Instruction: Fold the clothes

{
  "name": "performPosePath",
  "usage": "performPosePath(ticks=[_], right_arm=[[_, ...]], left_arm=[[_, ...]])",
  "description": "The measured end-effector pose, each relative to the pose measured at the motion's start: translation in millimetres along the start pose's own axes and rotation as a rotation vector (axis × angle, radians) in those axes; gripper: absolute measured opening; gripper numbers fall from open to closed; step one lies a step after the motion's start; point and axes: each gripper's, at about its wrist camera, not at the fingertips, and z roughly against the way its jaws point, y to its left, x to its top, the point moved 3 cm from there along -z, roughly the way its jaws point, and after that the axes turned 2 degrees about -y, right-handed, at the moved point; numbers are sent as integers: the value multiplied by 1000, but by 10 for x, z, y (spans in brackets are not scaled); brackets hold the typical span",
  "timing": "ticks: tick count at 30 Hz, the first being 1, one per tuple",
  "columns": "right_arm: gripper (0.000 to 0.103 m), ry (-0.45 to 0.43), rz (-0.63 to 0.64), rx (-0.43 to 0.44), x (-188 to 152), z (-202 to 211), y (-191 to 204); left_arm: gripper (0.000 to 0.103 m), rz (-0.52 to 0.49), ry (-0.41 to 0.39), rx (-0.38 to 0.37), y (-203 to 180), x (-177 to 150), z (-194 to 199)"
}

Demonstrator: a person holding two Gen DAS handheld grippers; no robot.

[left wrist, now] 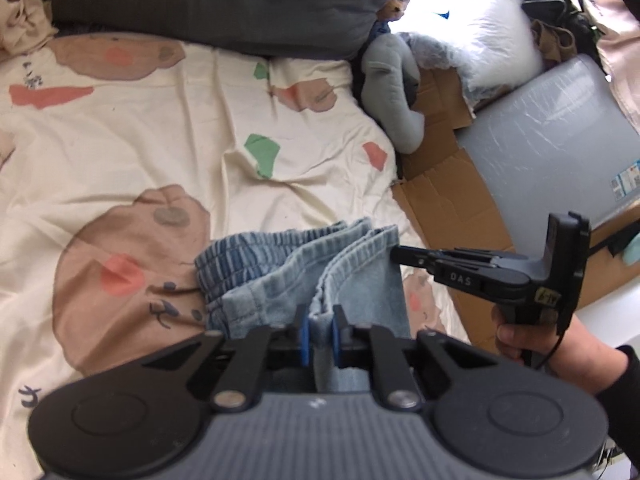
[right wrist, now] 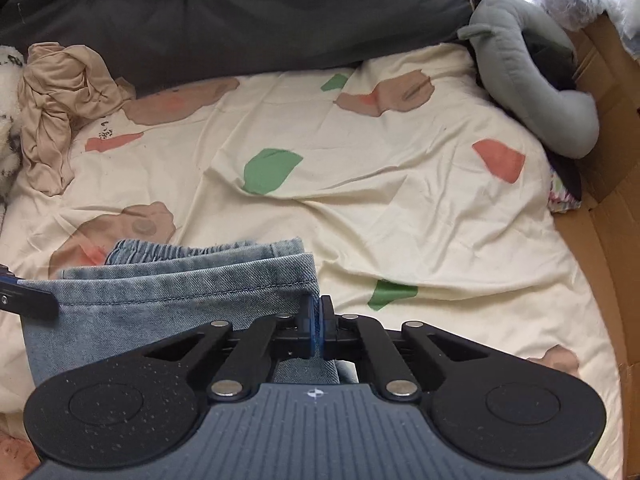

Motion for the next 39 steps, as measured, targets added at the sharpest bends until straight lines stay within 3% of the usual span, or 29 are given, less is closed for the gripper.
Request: performPosePath(ticks=[6,10,13,16,20,21,22,25,30,34,39], right_arm=[[0,-25,4,-22,97,11,3],[0,8,-1,-35,97,-166,27],[2,17,-2,-42,54,-232,23],[4,3,-7,-15,25,-184,-10],[11,2,29,25,29,-118,-46],[13,4,40,37,34,-110,-51],[26,7,50,48,39,-111,-56],[50,22,62,94,55,-164,-67],[50,61,96,165,87,-345,-43],[50,83,93,228,107,-500,-52],[49,94,65,301,112,-589,-94]], left_arm=[[11,-40,-31,37,-12,78,26],[13,-48,-5,91,122,45,-94],[23,-74,4,112,126,5,-46],[44,-129,4,125,81,-31,48],[59,-144,27,125,110,-72,35],[59,-137,28,131,131,-77,12],[59,-131,30,138,152,-81,-11],[59,-116,29,134,190,-84,-88],[55,-92,23,123,244,-88,-156],[35,-79,37,110,264,-110,-182],[30,-71,36,102,271,-112,-166]])
